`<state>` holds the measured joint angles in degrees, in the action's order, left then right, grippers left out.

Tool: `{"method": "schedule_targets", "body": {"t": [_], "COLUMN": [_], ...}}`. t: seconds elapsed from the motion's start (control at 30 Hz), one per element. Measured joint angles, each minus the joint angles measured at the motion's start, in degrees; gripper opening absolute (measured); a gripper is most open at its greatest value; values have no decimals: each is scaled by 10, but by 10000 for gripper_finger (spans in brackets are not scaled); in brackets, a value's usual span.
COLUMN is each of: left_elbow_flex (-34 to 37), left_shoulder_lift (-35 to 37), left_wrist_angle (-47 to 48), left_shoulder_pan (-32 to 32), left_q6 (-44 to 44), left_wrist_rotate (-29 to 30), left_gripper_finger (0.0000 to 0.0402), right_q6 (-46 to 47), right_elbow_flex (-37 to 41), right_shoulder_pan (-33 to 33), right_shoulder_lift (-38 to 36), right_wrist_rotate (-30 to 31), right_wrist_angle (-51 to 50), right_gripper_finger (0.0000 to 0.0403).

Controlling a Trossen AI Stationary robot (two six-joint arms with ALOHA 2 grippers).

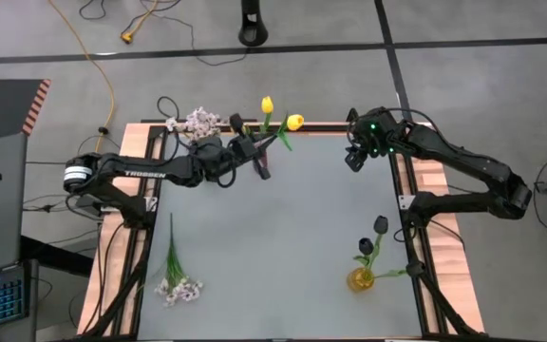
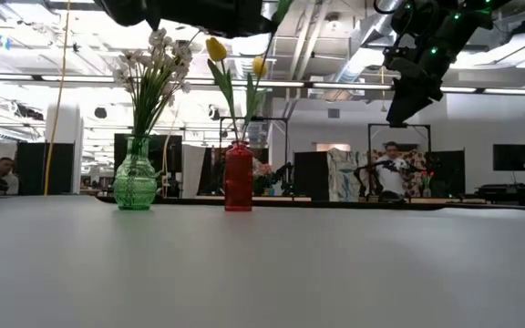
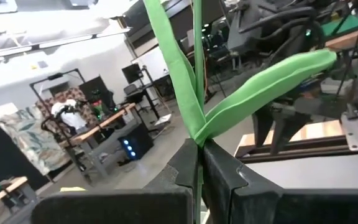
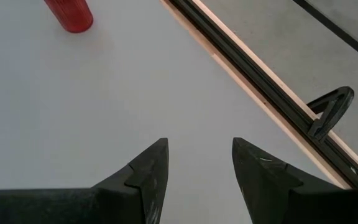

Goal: Sort flowers into vase by color
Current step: Put the yellow tulip into the red vase

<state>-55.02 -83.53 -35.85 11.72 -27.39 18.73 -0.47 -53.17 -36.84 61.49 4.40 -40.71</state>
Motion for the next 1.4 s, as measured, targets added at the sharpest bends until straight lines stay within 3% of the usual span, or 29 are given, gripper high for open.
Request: {"method": "schedule_targets", "body": {"t": [1.27,1.4], "left_elbow_flex": [-1,0], "left_shoulder_lift": [-20,-20], "left_wrist_angle": [18,27], "left_shoulder_pan": [45,45], "left_q6": [92,96], "left_wrist_rotate": [2,22], "left_gripper_finger": [0,0], "right_q6": [0,0], "right_elbow_flex": [0,0], "right_shoulder_pan": [0,0], "right_shoulder_lift": [0,0], "right_wrist_rotate": [0,0], "right_wrist_angle": [0,0], "right_gripper_finger": [203,203]}}
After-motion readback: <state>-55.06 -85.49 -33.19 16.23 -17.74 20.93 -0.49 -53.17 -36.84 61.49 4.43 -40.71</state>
